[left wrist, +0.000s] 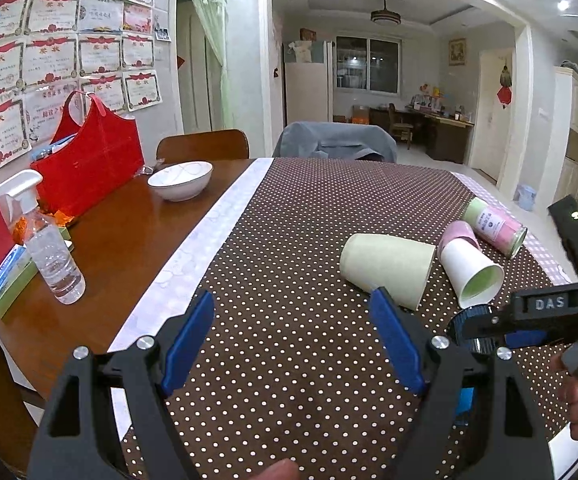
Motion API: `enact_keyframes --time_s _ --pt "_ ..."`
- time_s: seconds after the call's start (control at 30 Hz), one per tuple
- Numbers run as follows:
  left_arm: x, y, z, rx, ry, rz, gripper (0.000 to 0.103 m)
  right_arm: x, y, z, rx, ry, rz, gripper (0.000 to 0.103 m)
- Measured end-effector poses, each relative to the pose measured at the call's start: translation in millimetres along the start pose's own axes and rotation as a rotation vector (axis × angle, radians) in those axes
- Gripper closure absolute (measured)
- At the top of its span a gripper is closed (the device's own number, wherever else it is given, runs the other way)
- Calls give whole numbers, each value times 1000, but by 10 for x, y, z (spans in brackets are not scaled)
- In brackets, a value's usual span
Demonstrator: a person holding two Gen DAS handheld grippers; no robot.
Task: Flip cup upside down
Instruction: 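Close the right tool around the black-and-blue can lying on its side, then lift the can with the right tool and rotate it lid-up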
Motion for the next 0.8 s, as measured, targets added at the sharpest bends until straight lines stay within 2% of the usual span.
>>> enact_keyframes --time_s 0.2,0.27,0.33,0.47,0.8 --pt "1 -29 -39 -2 -4 5 24 -109 67 -50 -48 0 47 13" --pt "7 -31 -50 -4 -5 5 24 -155 74 -36 -35 -23 61 21" --pt "19 -33 -74 -7 -4 5 24 -204 79 -19 -23 -37 75 34" --pt "46 -36 -108 -15 -5 3 24 -209 78 34 31 -44 49 35" --pt "179 -47 -190 -35 8 -9 24 83 -28 82 118 58 -82 36"
Point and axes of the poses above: each gripper's, at about its wrist camera, not at the fingertips, and x roughly against the way its jaws point, z to its left, y to its top, the point moved 9 cm from there along -x, roughly the way its jaws point, and after that the axes turned 3 degrees about -x, right-handed, at the moved point
